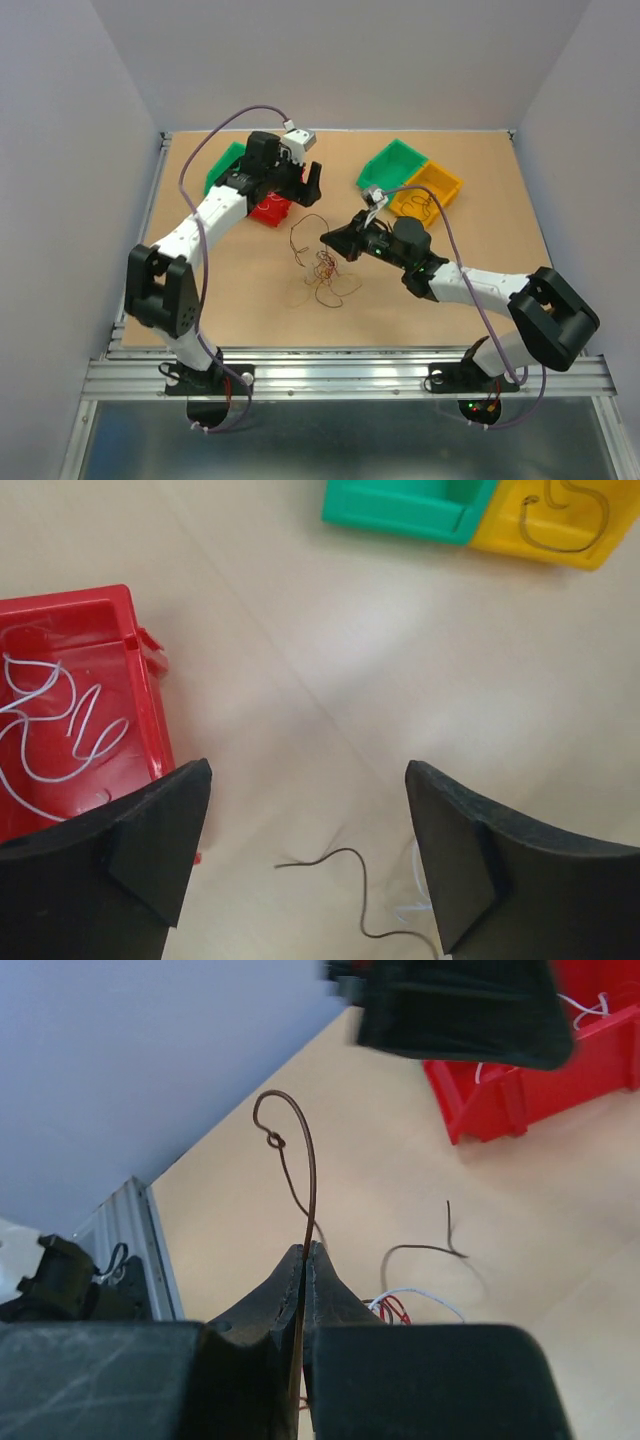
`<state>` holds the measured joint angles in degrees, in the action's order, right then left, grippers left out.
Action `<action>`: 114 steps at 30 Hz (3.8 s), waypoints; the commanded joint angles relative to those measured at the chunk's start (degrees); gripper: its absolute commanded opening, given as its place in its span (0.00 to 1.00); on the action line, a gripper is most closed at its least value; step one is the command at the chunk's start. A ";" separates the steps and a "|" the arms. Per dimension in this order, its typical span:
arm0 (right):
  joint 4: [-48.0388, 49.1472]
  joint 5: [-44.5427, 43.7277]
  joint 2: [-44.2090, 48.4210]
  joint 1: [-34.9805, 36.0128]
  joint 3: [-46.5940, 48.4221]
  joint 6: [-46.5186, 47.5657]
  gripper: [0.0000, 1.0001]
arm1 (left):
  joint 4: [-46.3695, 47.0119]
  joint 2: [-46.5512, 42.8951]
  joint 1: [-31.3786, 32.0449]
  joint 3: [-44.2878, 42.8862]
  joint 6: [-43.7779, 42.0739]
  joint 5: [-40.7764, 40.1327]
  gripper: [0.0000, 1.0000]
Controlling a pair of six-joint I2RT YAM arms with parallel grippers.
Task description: Untangle the cables
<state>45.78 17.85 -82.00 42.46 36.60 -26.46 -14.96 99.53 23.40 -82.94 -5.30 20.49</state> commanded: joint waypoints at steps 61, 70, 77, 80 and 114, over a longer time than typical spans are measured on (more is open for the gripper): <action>-2.46 -12.23 14.32 0.26 -0.09 6.23 0.72 | 37.29 -39.23 8.33 34.86 0.46 10.10 0.00; 4.41 1.14 10.99 0.26 -1.71 13.01 0.61 | 34.83 -39.06 8.33 32.49 1.61 15.19 0.00; 4.49 0.35 5.27 0.26 1.81 13.10 0.57 | 34.38 -39.06 8.33 32.31 1.43 17.04 0.00; 4.58 -1.41 4.13 0.26 2.07 13.10 0.48 | 34.30 -39.84 8.24 32.66 1.00 17.74 0.00; -31.26 -51.23 23.63 0.34 -16.91 -8.96 0.01 | 36.58 -51.71 0.60 36.09 3.28 -28.92 0.00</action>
<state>31.16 -19.84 -59.99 43.66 23.49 -34.04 13.50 52.93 25.85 -46.24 0.08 5.19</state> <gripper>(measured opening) 0.023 0.037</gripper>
